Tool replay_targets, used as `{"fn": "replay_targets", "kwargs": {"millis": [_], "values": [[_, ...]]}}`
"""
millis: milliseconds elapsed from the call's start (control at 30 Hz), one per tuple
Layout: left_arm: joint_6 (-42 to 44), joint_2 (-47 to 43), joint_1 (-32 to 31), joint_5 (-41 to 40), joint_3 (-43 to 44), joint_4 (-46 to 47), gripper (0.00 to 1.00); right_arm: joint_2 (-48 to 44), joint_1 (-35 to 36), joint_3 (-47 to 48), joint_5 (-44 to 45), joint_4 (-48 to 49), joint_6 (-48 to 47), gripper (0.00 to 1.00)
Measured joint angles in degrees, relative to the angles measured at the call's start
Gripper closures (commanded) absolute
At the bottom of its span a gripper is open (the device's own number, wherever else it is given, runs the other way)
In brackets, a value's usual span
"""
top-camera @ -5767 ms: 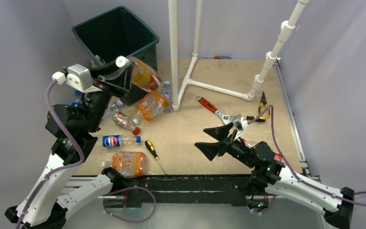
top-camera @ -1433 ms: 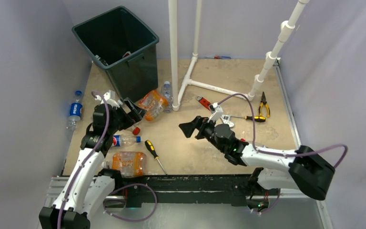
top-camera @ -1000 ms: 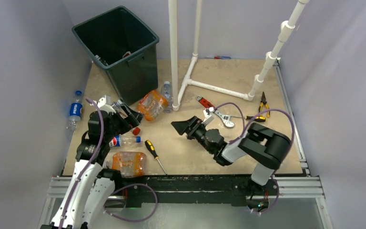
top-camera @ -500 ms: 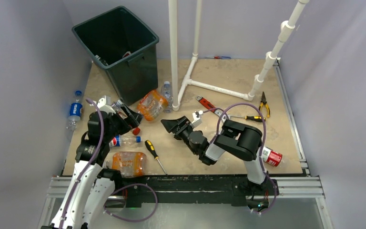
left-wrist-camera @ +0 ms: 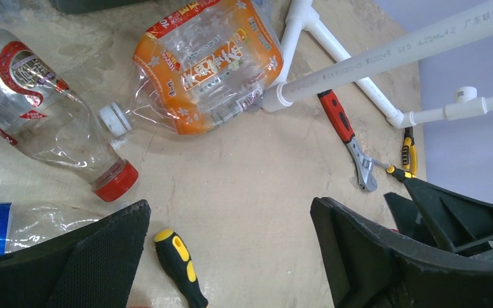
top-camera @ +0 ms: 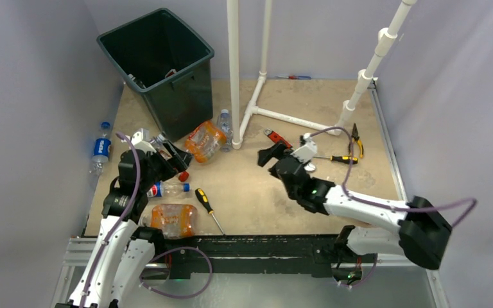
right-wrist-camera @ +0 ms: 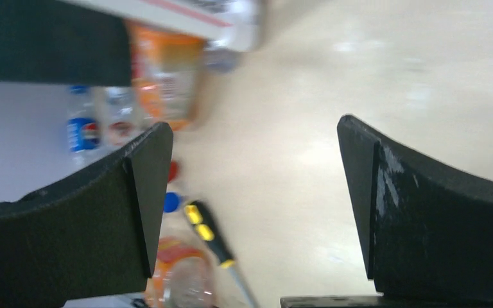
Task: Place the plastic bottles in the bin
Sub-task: Pick up the plastic bottle from the corner of the board.
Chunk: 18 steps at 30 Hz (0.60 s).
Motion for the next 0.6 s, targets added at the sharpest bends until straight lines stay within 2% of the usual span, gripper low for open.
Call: {"fn": "replay_targets", "kwargs": {"millis": [200,367,533,600], "values": [[-0.63,1.09,0.0,1.01,-1.11,2.1,0.02,-14.14,-12.11,0.09,1.18,-29.97,0.44,0.01],[-2.08,3.13,0.0,2.45,-2.03,5.09,0.01,-19.71,-15.26,4.9,1.97,-47.8,0.85,0.01],[-3.98,4.17,0.0,3.72,-4.7,8.79,0.02,-19.78,-17.49,11.04,2.47,-57.75,0.92,0.01],[-5.01,5.18,0.0,4.7,-5.97,10.62,0.02,-19.52,-21.49,11.63,1.88,-58.66,0.11,0.01]]}}
